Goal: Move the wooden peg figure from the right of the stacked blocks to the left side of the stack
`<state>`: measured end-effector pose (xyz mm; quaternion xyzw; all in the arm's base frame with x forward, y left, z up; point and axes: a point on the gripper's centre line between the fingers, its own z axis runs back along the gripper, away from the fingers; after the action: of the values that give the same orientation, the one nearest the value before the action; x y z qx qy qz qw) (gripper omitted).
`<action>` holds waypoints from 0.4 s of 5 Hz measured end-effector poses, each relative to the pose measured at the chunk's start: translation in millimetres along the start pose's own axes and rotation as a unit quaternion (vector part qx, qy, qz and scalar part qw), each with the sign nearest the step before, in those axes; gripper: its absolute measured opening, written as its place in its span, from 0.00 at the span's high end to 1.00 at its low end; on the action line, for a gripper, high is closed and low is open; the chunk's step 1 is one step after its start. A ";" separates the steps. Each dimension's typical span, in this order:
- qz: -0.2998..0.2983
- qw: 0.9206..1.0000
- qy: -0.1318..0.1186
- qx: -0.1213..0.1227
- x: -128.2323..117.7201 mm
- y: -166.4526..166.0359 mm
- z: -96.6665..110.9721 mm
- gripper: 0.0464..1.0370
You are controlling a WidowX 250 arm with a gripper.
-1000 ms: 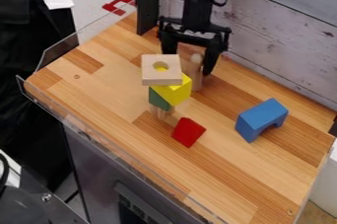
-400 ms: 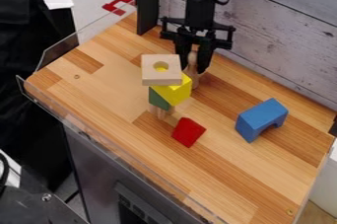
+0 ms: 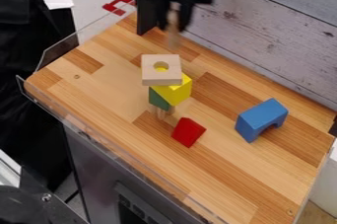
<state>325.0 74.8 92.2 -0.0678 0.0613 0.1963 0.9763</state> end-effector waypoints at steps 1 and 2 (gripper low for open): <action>0.035 0.999 0.001 -0.004 1.0 27.2 4.8 0.70; 0.076 0.997 -0.005 -0.009 2.2 59.0 8.4 0.70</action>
<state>304.7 130.9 93.8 -0.0709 0.0596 0.2704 0.9583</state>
